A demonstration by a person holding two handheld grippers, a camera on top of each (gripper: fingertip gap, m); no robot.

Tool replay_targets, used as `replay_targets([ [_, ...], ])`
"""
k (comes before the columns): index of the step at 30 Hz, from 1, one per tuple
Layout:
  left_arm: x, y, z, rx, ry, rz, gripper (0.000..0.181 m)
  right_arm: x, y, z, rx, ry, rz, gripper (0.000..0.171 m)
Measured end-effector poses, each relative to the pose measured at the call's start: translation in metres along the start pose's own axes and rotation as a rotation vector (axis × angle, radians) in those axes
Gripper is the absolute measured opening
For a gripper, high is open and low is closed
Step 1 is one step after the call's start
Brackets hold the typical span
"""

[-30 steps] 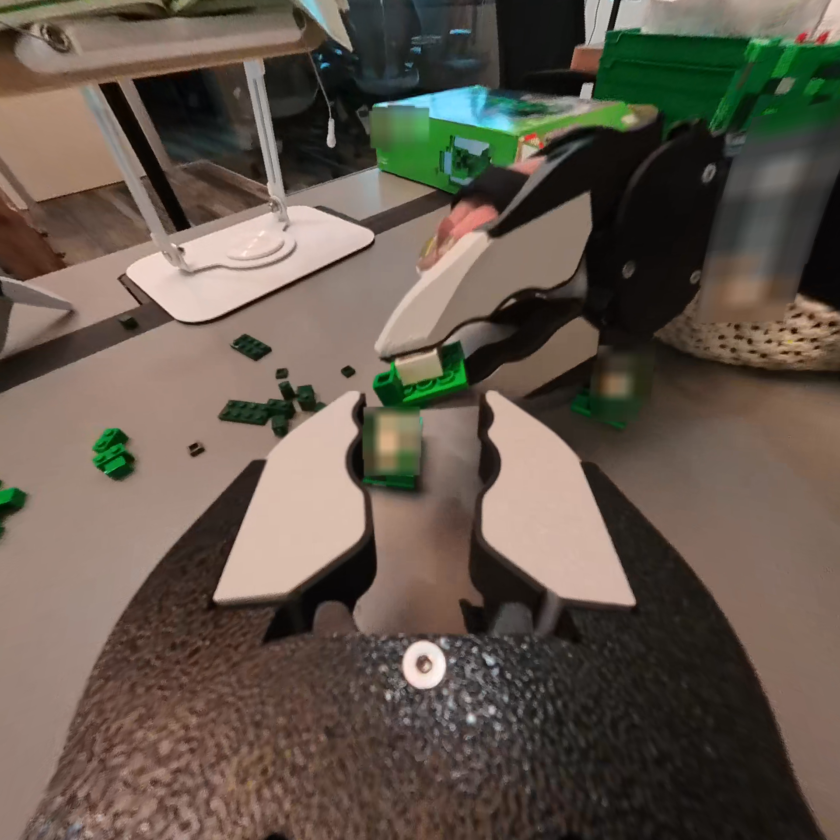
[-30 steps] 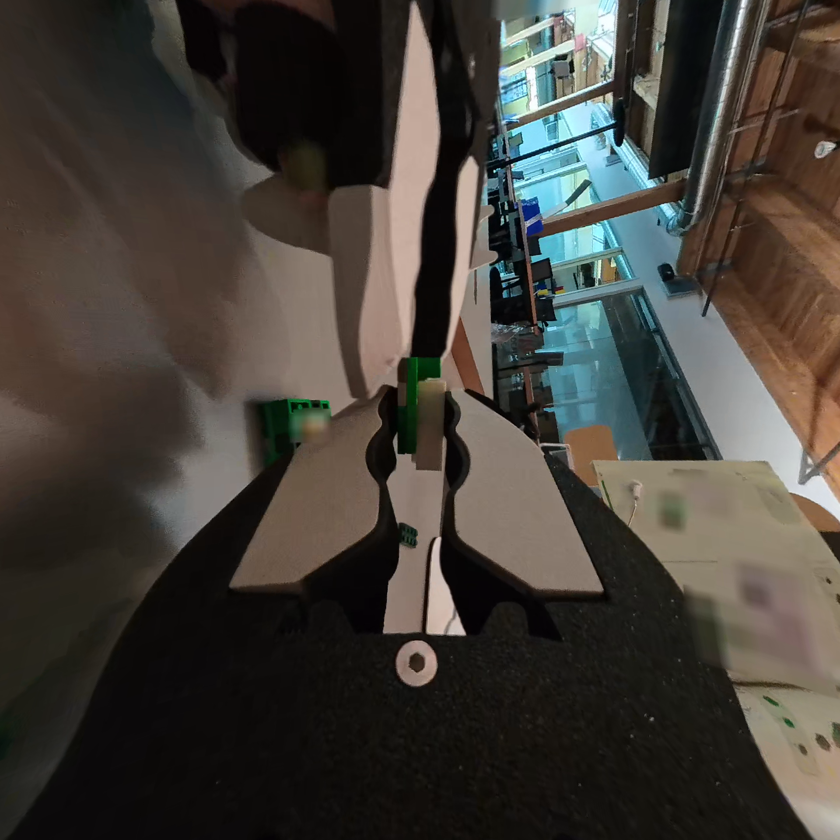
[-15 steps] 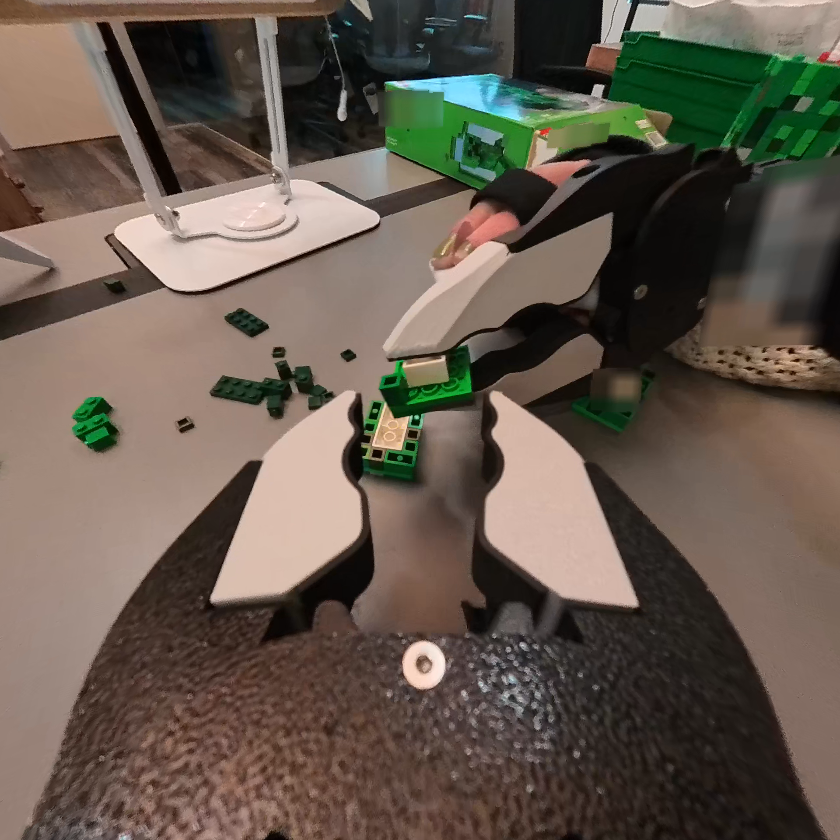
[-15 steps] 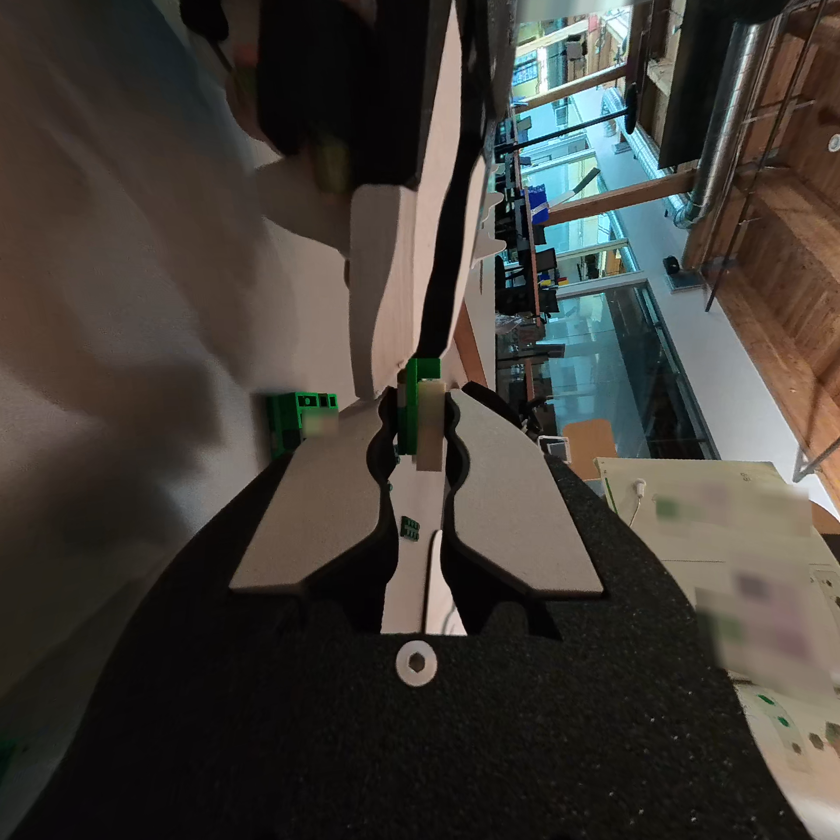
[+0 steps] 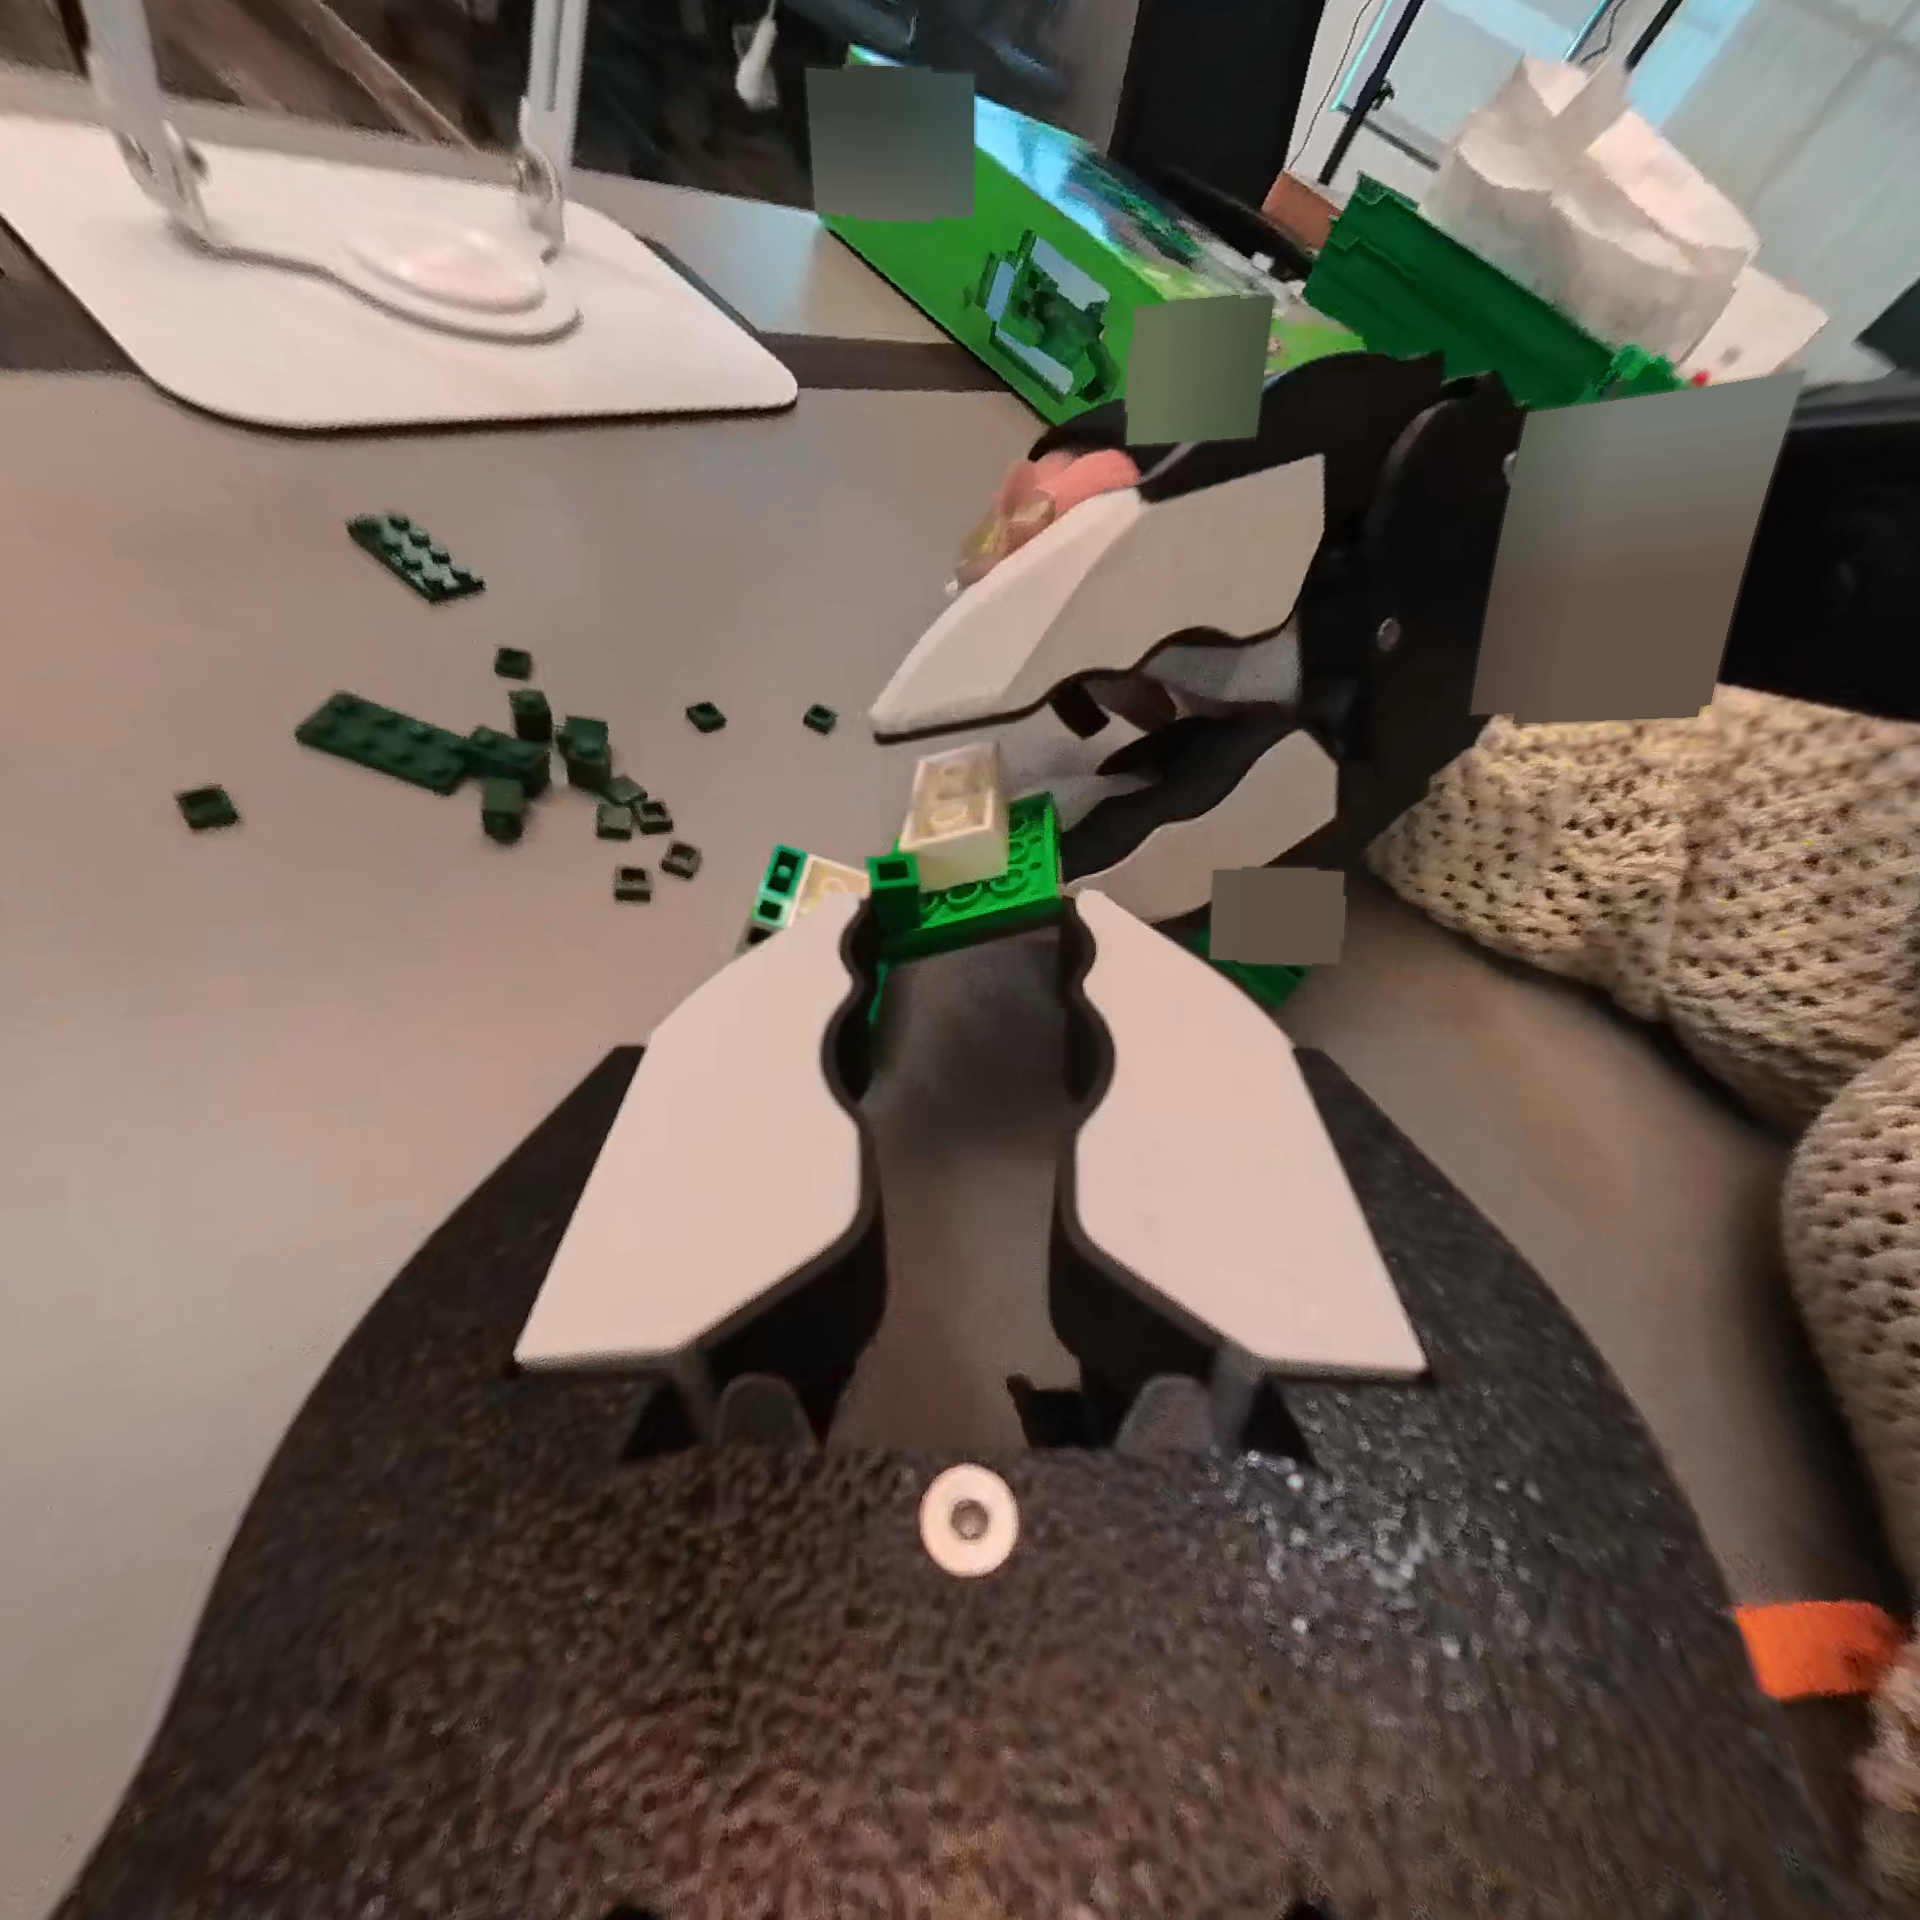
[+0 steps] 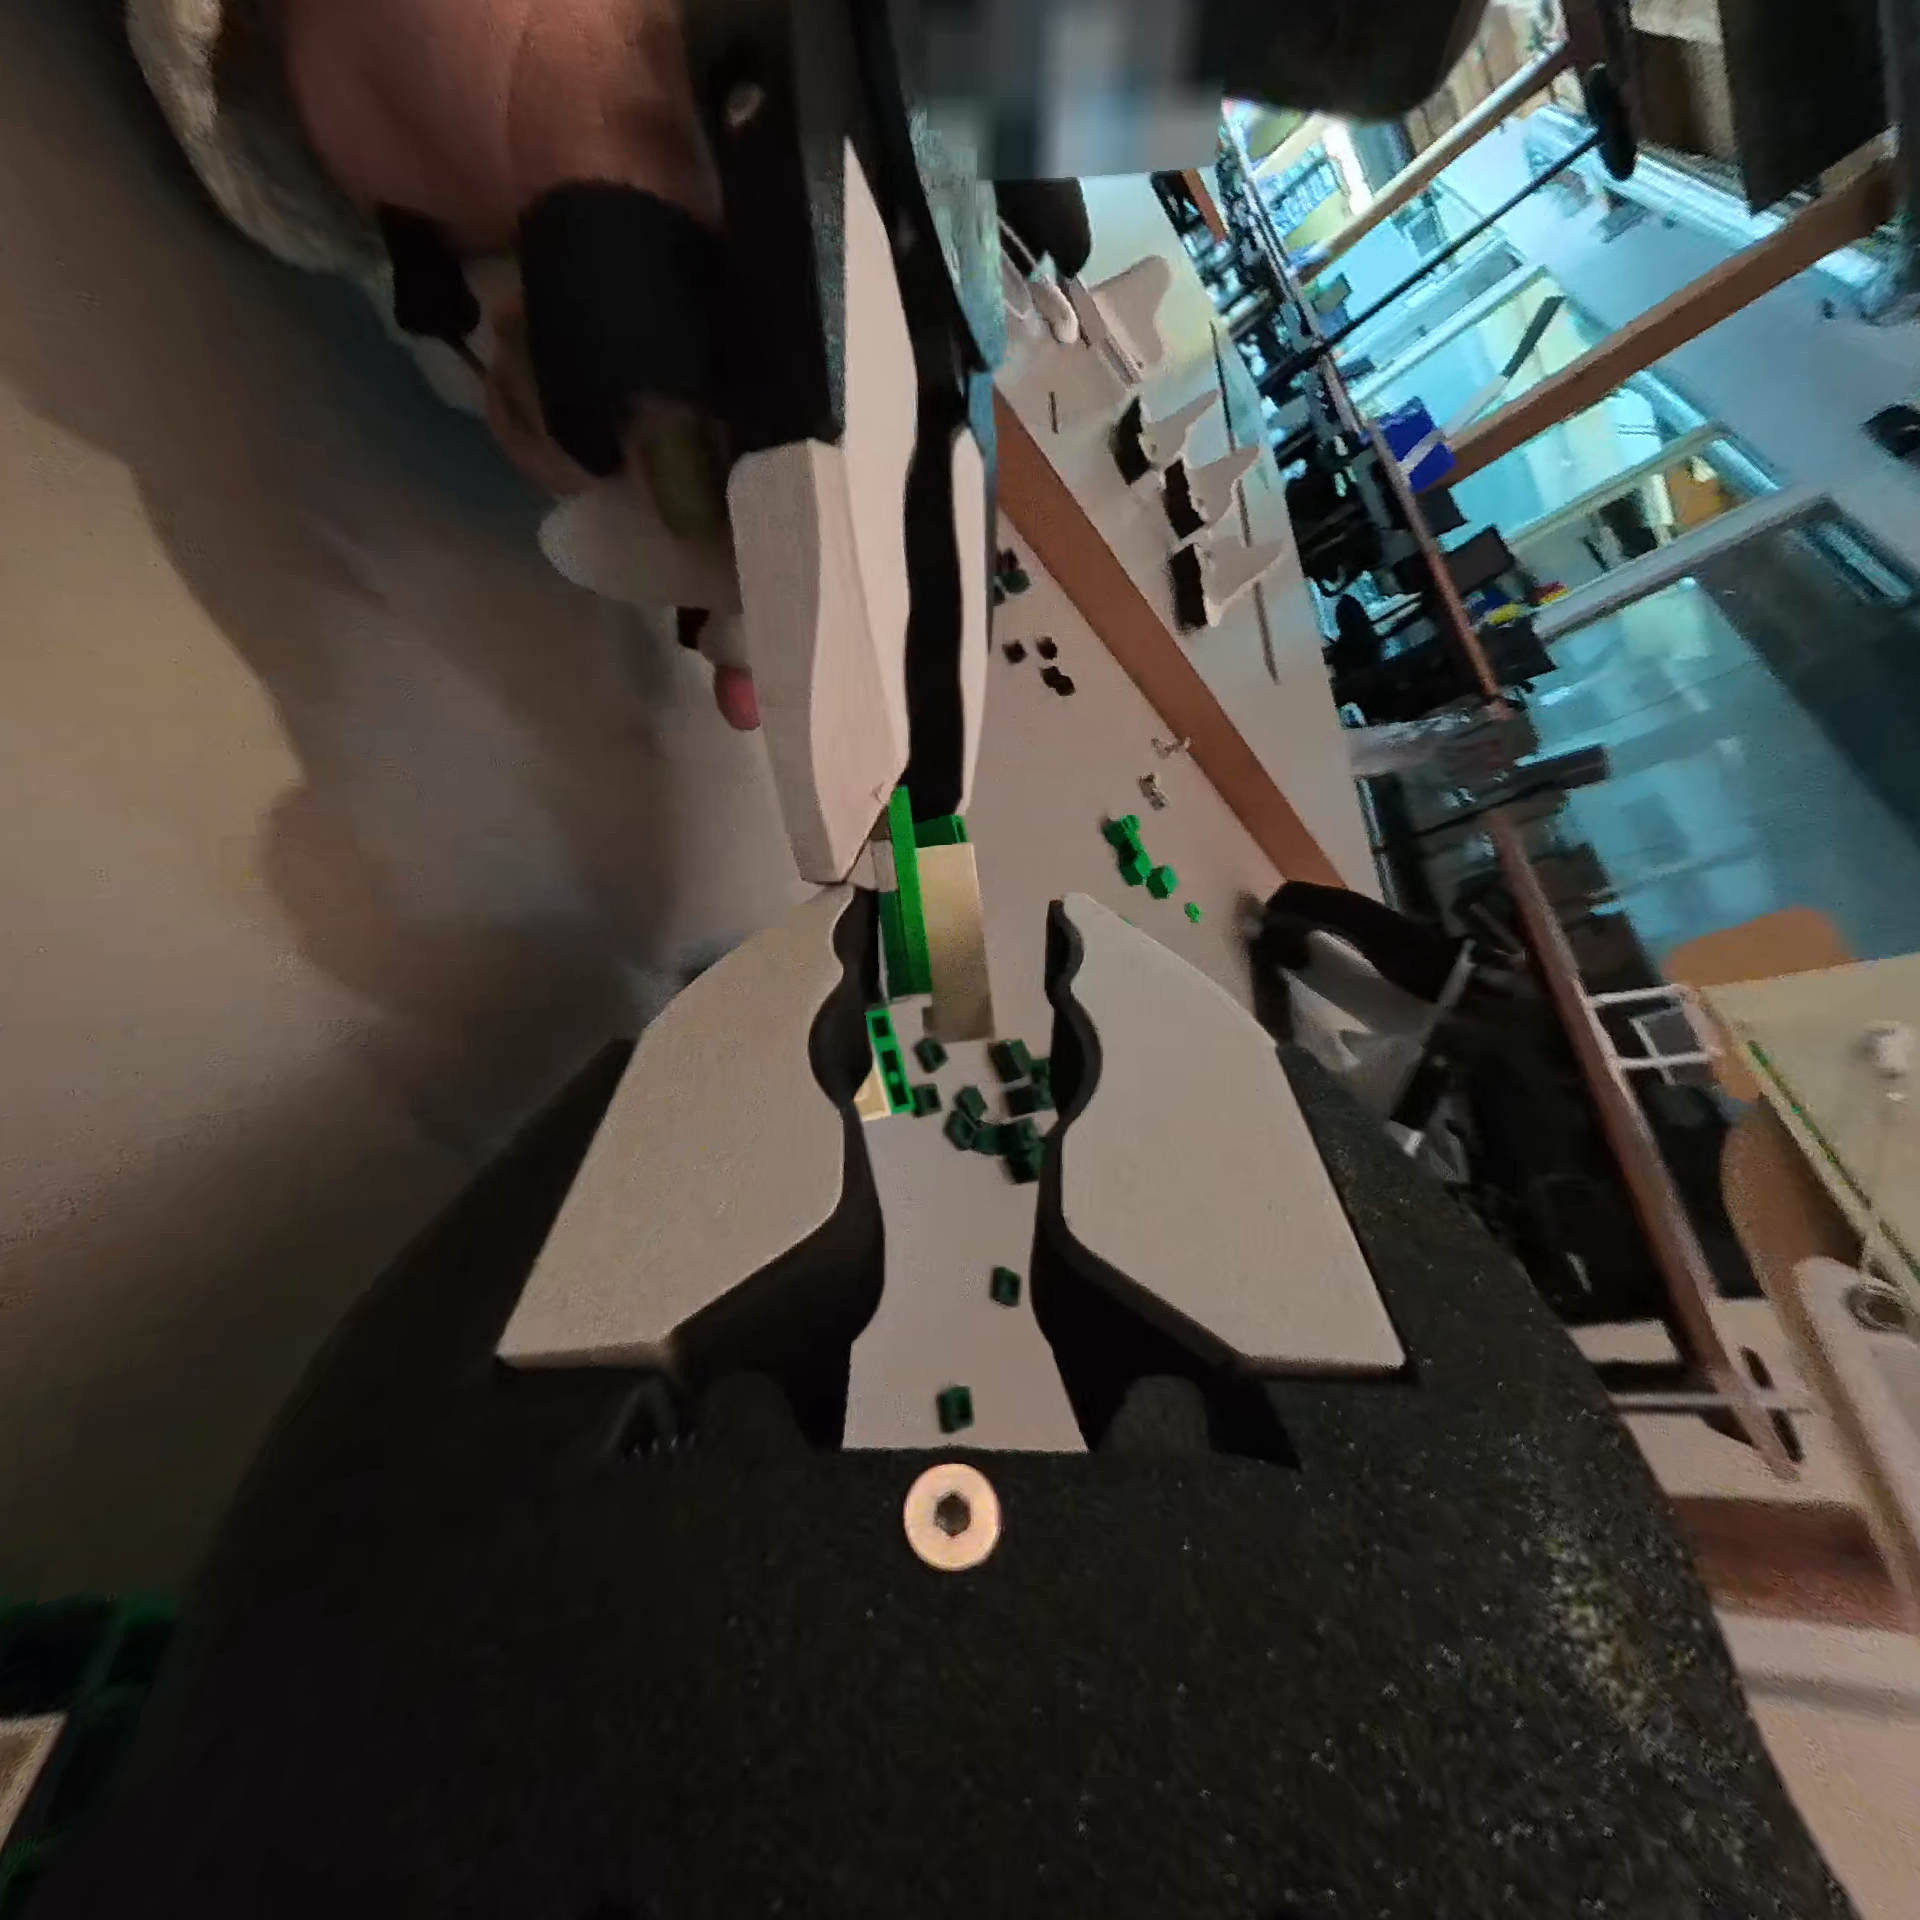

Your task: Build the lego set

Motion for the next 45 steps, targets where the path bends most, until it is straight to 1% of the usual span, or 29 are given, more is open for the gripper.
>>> replay_targets([
  [4,-0.003,0.0,0.005,-0.023,0.103,0.043,0.033,-0.008,0.001,-0.001,0.029,0.028,-0.061,0.019],
  [6,-0.004,0.0,0.007,-0.033,0.131,0.06,0.033,-0.01,0.0,0.0,0.022,0.029,-0.082,0.019],
  [11,-0.002,-0.001,0.009,-0.056,0.103,0.062,0.033,-0.012,0.002,0.0,0.019,0.035,-0.125,0.017],
  [14,-0.003,-0.001,0.011,-0.064,0.107,0.064,0.033,-0.014,0.002,0.0,0.017,0.031,-0.127,0.018],
  [17,-0.005,0.0,0.009,-0.048,0.118,0.069,0.032,-0.012,0.0,0.0,0.023,0.019,-0.093,0.019],
  [19,-0.005,0.001,0.01,-0.048,0.115,0.073,0.033,-0.011,0.0,0.002,0.006,0.017,-0.085,0.029],
  [20,-0.004,0.001,0.01,-0.047,0.113,0.079,0.032,-0.011,-0.001,0.003,-0.001,0.012,-0.083,0.03],
  [21,-0.003,0.0,0.01,-0.047,0.109,0.083,0.033,-0.011,-0.001,0.004,-0.003,0.009,-0.083,0.029],
  [23,-0.002,0.0,0.009,-0.042,0.096,0.083,0.033,-0.013,0.0,0.004,0.001,0.031,-0.095,0.019],
  [26,-0.001,0.002,0.007,-0.028,0.062,0.081,0.033,-0.012,0.001,0.002,0.002,0.059,-0.083,0.018],
  [31,0.002,0.004,0.004,-0.029,0.0,0.092,0.037,-0.01,0.002,-0.001,0.018,0.112,-0.048,0.018],
  [34,0.004,0.006,0.001,-0.024,-0.038,0.106,0.04,-0.007,0.004,-0.002,0.036,0.104,-0.034,0.018],
  [45,0.004,0.006,0.005,-0.059,-0.114,0.094,0.04,-0.006,0.006,-0.002,0.044,0.14,-0.031,0.018],
])
Point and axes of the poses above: each gripper's, where its closed fingertips meet, y back along the fingers, z out of its underside, x = y × z across the jaws, the point moved 4 cm from there along y, back along the fingers, and after that the axes turned 9 degrees about x, right-handed, at the moved point
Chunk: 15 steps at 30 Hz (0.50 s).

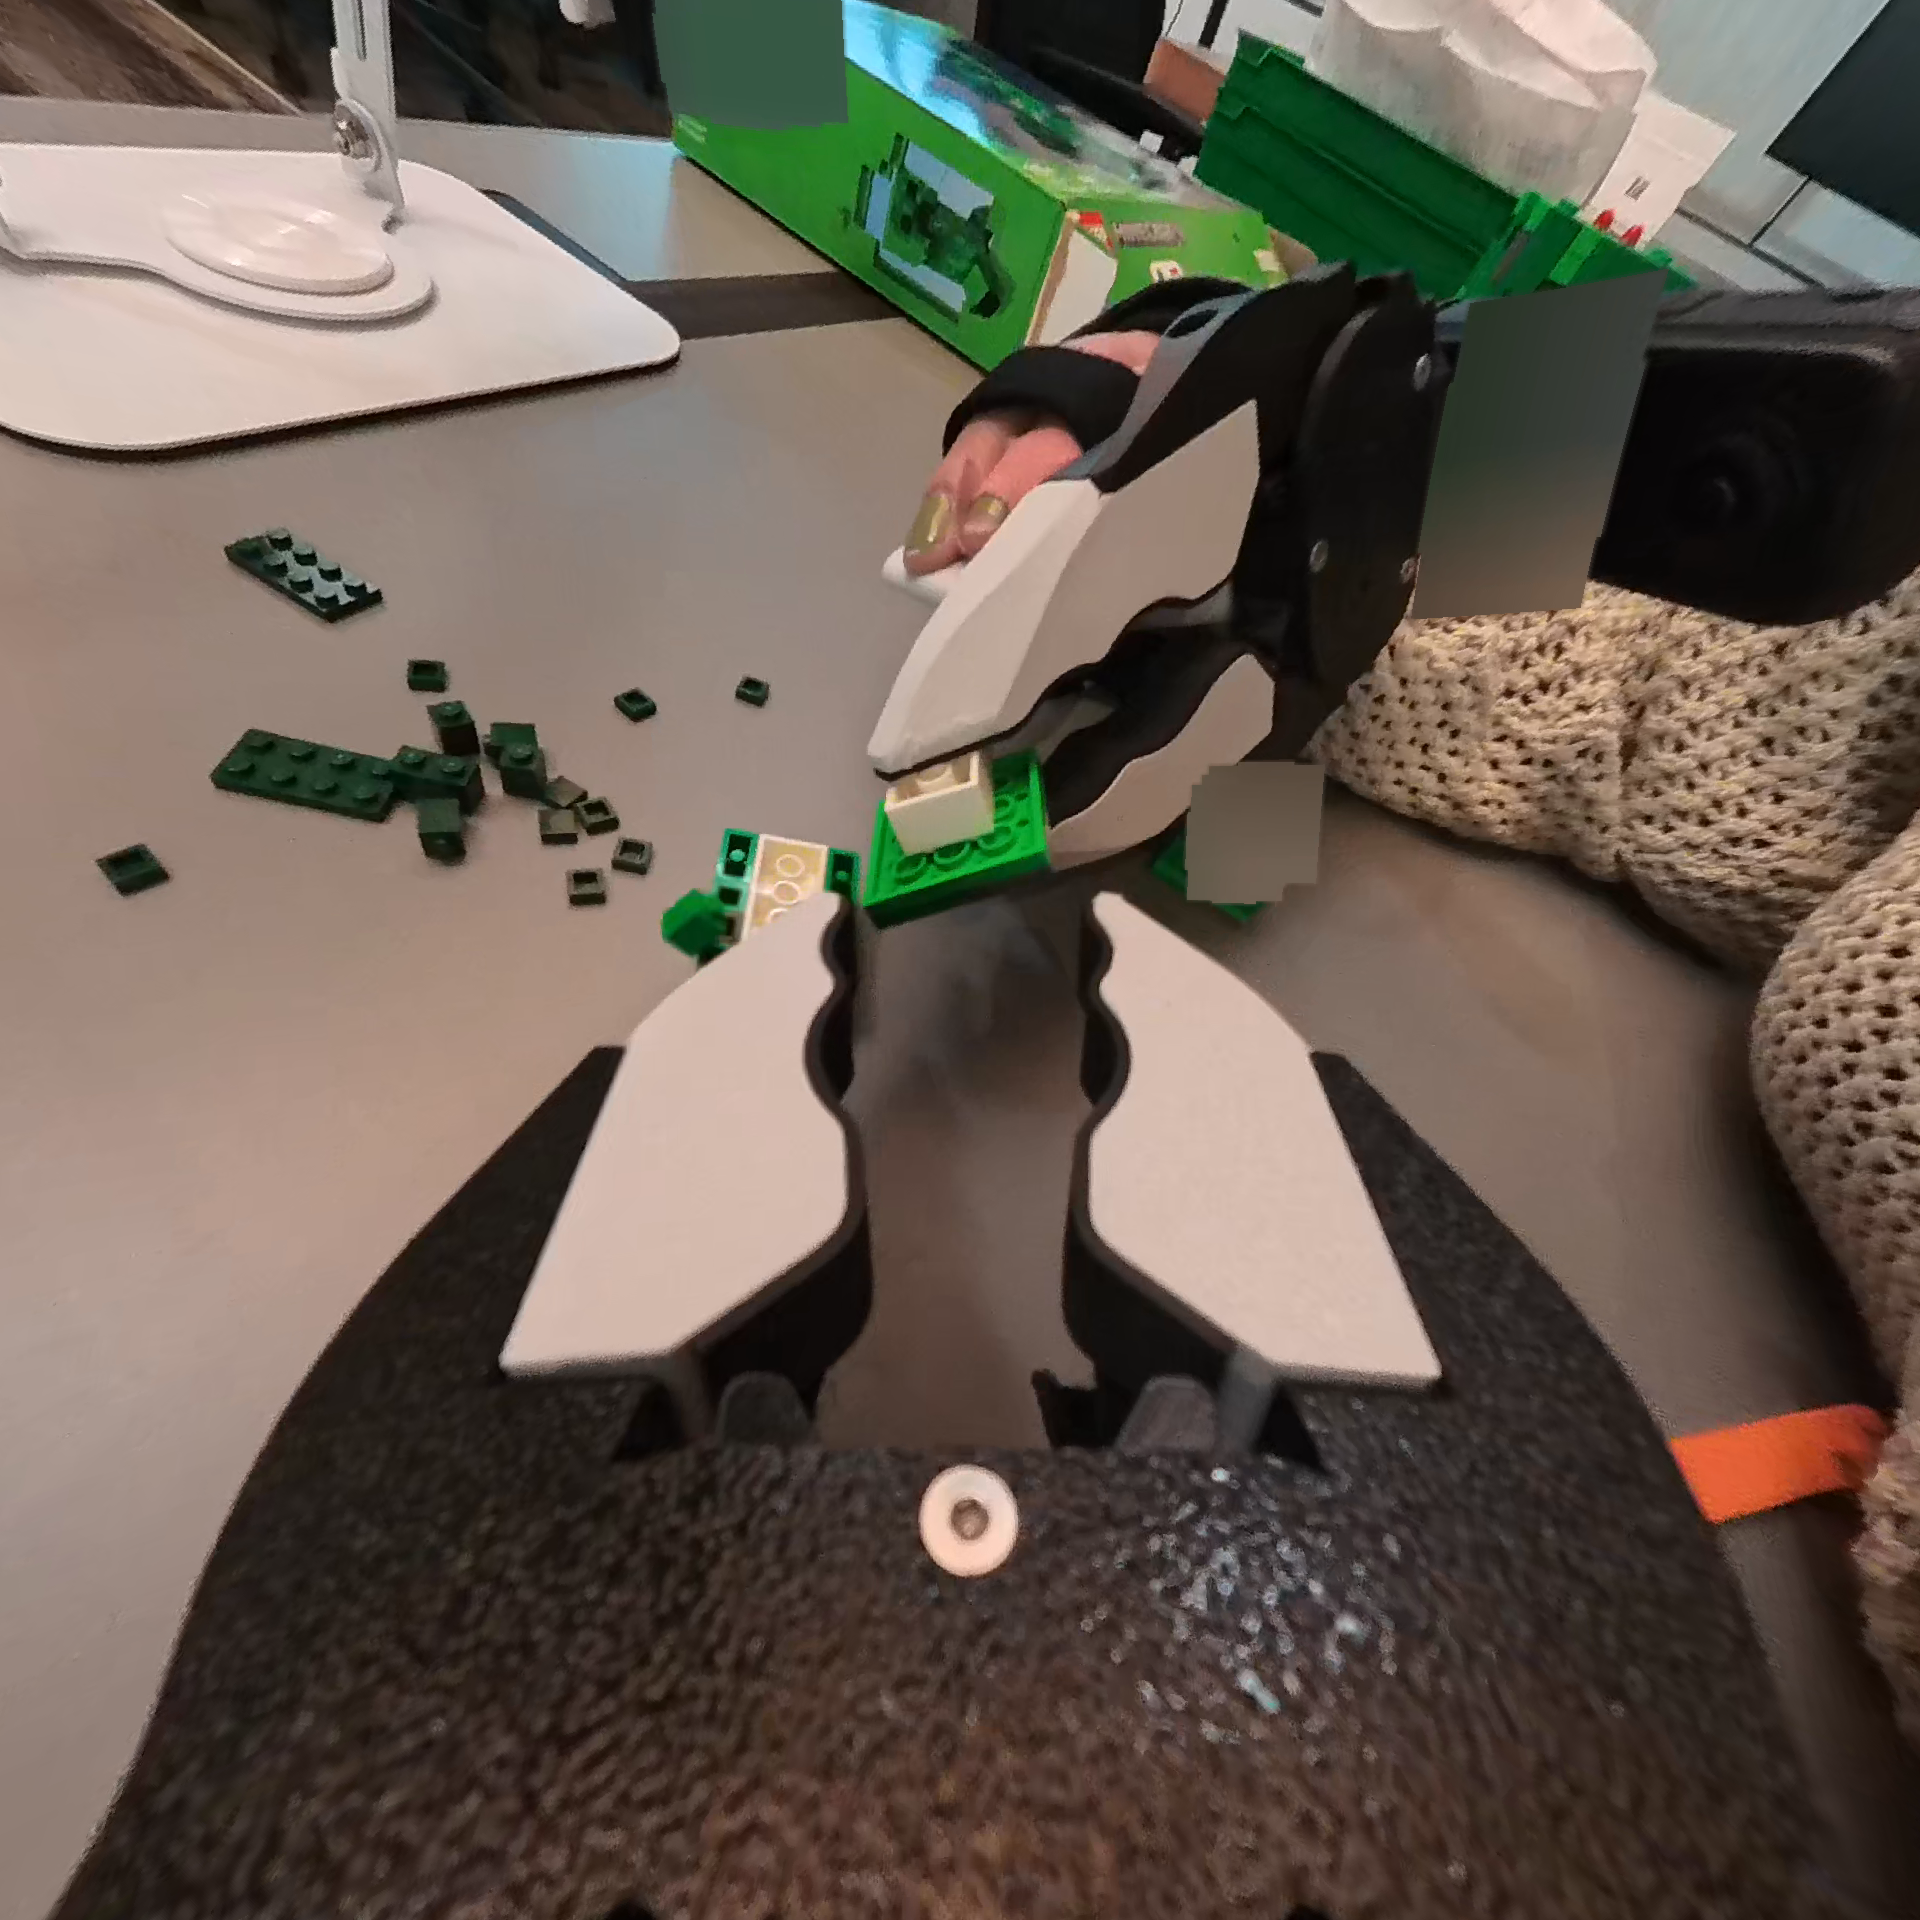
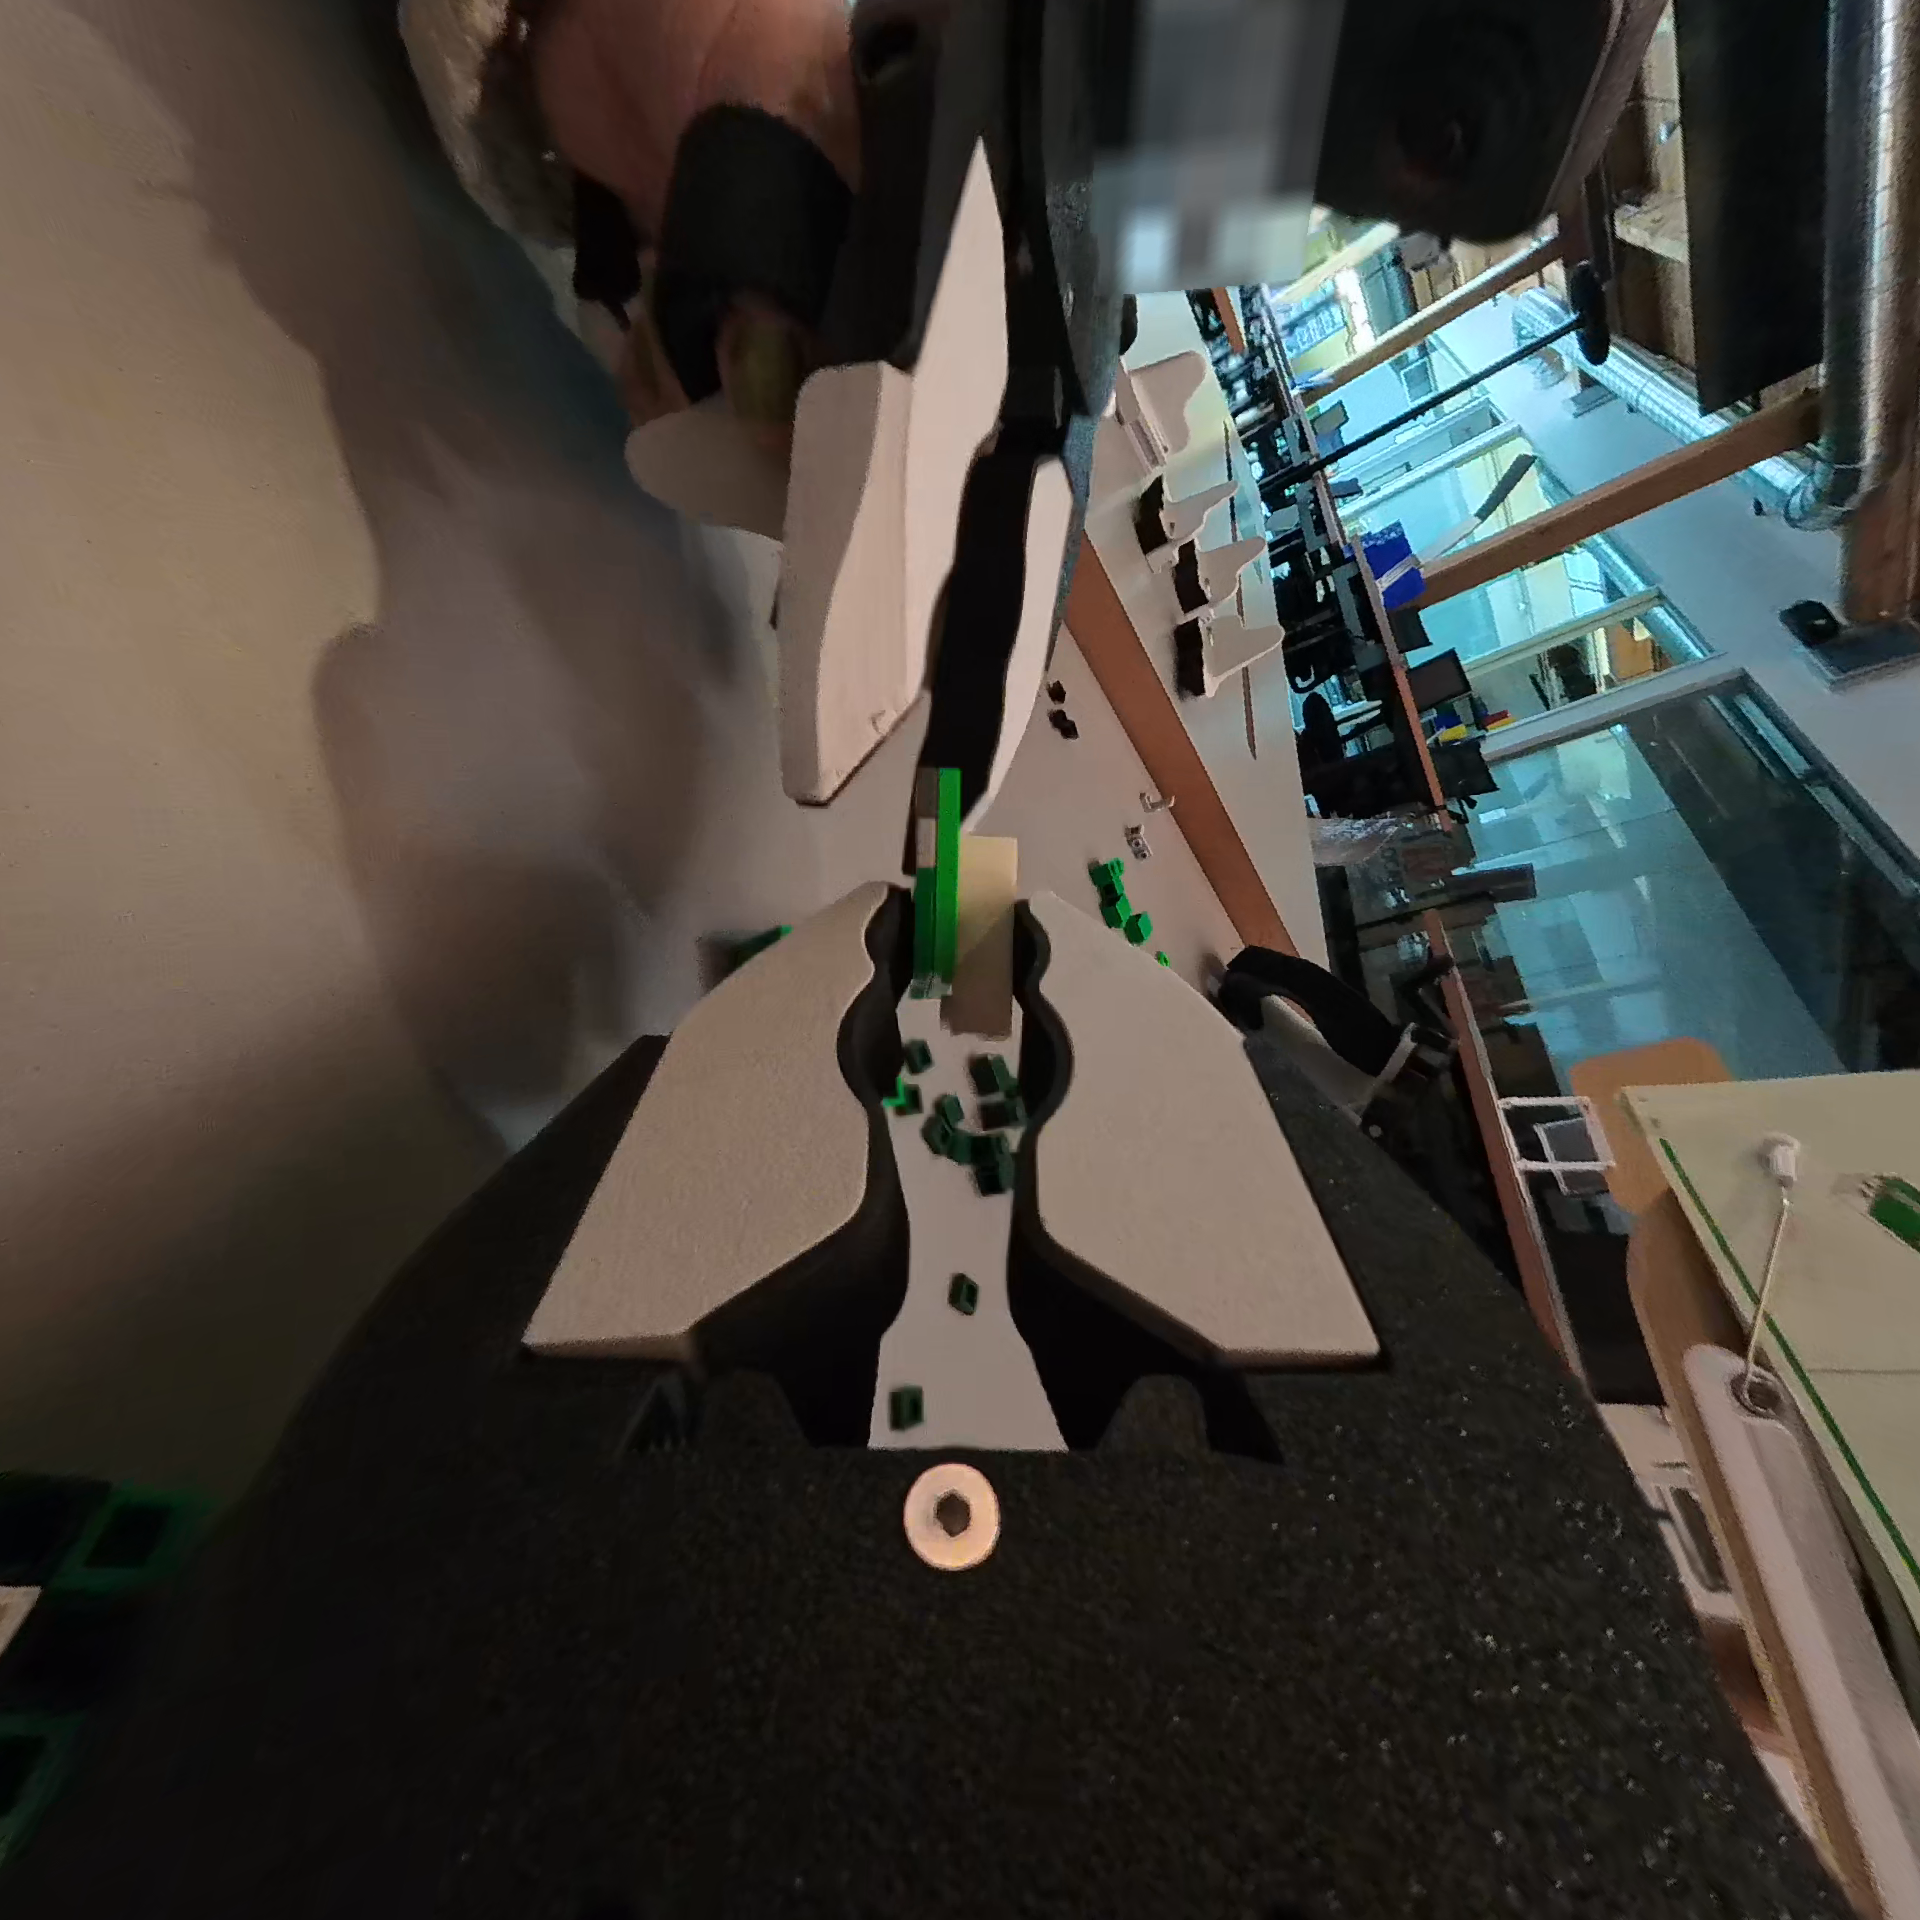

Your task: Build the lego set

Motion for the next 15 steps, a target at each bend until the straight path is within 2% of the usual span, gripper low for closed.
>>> replay_targets([
  [8,-0.023,0.008,0.004,-0.08,-0.236,-0.201,0.04,0.018,0.014,0.026,-0.056,-0.013,0.13,0.018],
  [13,-0.042,0.011,0.007,-0.111,-0.327,-0.369,0.029,0.021,0.019,0.052,-0.176,0.131,0.244,0.018],
  [15,-0.049,0.012,0.006,-0.102,-0.332,-0.418,0.024,0.023,0.019,0.055,-0.162,0.085,0.268,0.018],
])
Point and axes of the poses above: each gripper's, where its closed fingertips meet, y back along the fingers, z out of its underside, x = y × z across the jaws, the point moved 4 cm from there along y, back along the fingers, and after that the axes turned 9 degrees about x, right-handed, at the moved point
